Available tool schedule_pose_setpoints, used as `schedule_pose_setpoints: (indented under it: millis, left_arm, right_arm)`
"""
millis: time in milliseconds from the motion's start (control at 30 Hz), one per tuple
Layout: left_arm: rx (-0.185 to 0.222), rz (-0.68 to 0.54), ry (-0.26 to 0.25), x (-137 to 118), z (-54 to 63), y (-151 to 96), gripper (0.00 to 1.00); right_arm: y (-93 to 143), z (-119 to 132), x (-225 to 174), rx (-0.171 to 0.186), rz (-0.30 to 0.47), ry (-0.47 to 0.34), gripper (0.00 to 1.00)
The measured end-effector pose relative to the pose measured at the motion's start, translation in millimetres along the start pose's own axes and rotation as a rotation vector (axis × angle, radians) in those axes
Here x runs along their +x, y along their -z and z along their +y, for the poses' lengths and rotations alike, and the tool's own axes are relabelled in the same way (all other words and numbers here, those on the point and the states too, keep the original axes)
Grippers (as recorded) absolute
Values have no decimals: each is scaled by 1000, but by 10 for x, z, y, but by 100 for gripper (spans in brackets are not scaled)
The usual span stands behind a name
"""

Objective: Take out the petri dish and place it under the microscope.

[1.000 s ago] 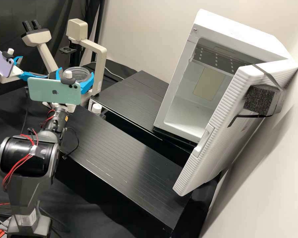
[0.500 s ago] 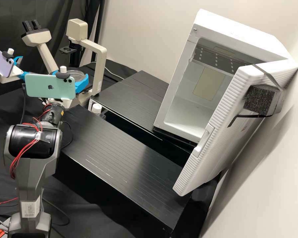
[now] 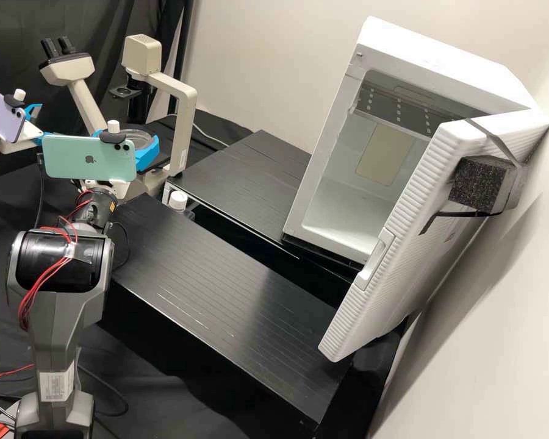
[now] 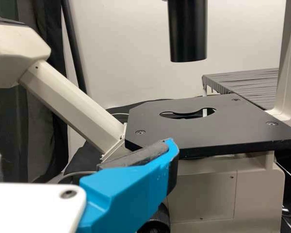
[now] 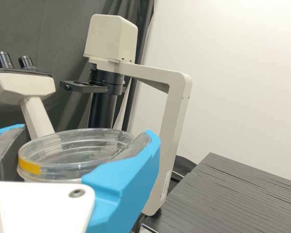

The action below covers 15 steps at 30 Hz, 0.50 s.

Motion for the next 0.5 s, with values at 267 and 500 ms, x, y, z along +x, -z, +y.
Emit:
schedule_pose_setpoints:
  millis: [267, 500]
  left_arm:
    - [0, 0, 0, 0, 0, 0, 100]
    - [0, 0, 0, 0, 0, 0, 100]
  right_arm:
    - [-16, -17, 10, -1, -7, 9, 0]
    - [-38, -3, 13, -4, -13, 5, 0]
